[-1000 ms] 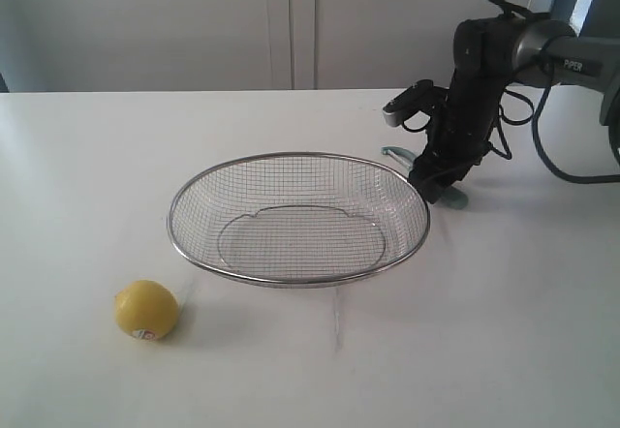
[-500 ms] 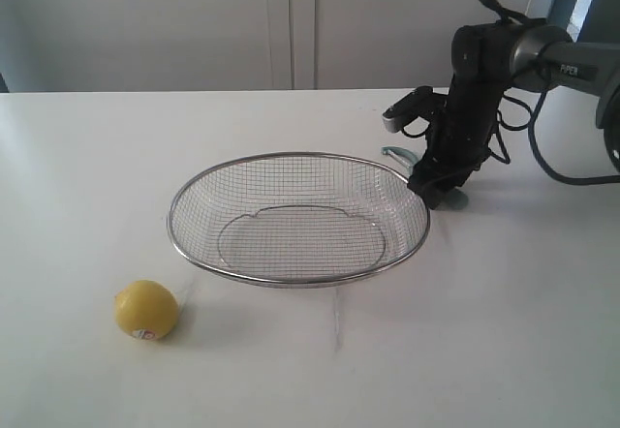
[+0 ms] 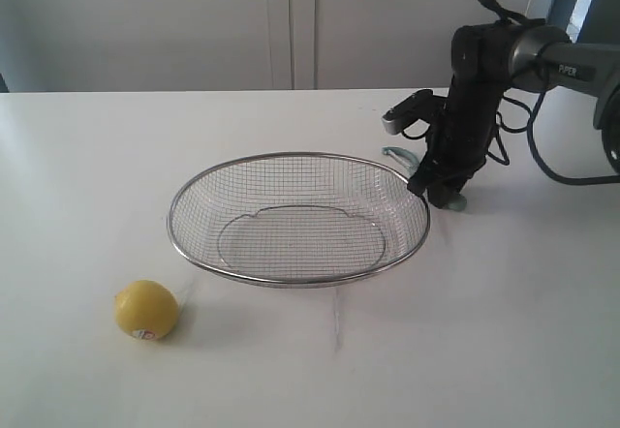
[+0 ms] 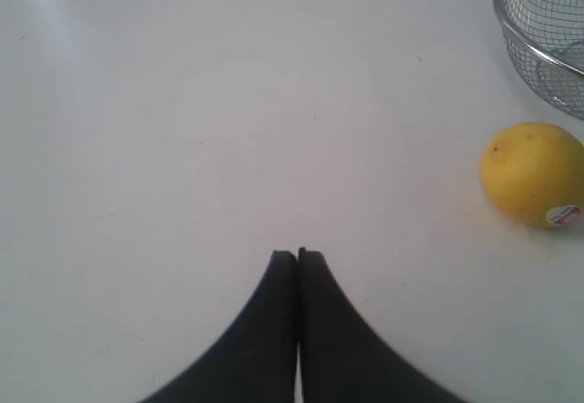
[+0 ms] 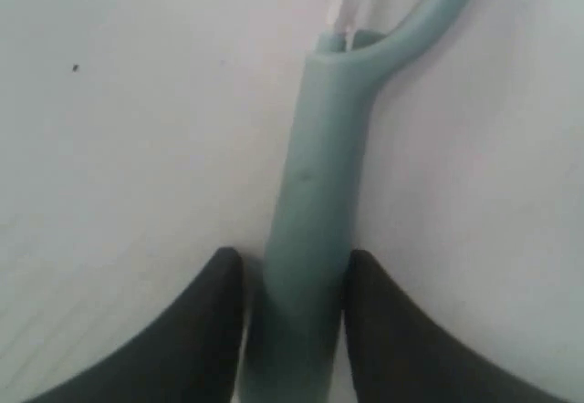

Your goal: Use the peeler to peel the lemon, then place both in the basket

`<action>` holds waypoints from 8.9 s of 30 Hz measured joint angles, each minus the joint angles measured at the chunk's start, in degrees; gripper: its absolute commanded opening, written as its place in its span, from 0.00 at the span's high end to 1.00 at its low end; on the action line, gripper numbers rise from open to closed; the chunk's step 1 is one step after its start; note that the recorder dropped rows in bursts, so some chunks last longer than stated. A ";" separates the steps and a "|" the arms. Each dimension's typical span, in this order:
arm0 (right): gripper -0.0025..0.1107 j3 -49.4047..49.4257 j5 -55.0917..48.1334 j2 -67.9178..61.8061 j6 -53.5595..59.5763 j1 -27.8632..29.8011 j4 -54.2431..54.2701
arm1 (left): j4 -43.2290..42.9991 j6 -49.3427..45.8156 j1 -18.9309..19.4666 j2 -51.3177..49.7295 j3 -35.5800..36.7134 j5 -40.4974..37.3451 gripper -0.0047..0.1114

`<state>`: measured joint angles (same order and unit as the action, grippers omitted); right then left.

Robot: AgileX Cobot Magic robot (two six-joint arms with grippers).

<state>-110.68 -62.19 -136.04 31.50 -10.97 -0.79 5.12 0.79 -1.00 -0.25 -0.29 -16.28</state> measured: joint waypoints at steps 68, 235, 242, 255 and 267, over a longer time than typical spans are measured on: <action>0.98 16.24 -7.96 41.75 -9.32 0.00 5.79 | 0.00 0.00 0.00 0.00 0.00 0.00 0.96; 0.98 49.14 10.56 55.38 -3.87 0.00 13.96 | 0.00 0.65 0.00 0.13 -3.91 54.29 0.96; 0.98 49.14 10.56 55.38 -3.87 0.00 13.96 | -0.71 0.65 0.00 -2.02 -7.60 54.39 0.96; 0.98 49.14 10.56 55.38 -3.87 0.00 13.96 | -24.09 15.14 0.00 -21.07 -16.50 44.36 0.96; 0.98 49.14 10.56 55.38 -3.87 0.00 13.96 | -46.21 43.00 -8.96 -34.51 -27.98 20.43 0.96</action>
<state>-61.54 -51.63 -80.66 27.63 -10.97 13.17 -41.09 43.79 -9.97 -34.76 -28.27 4.15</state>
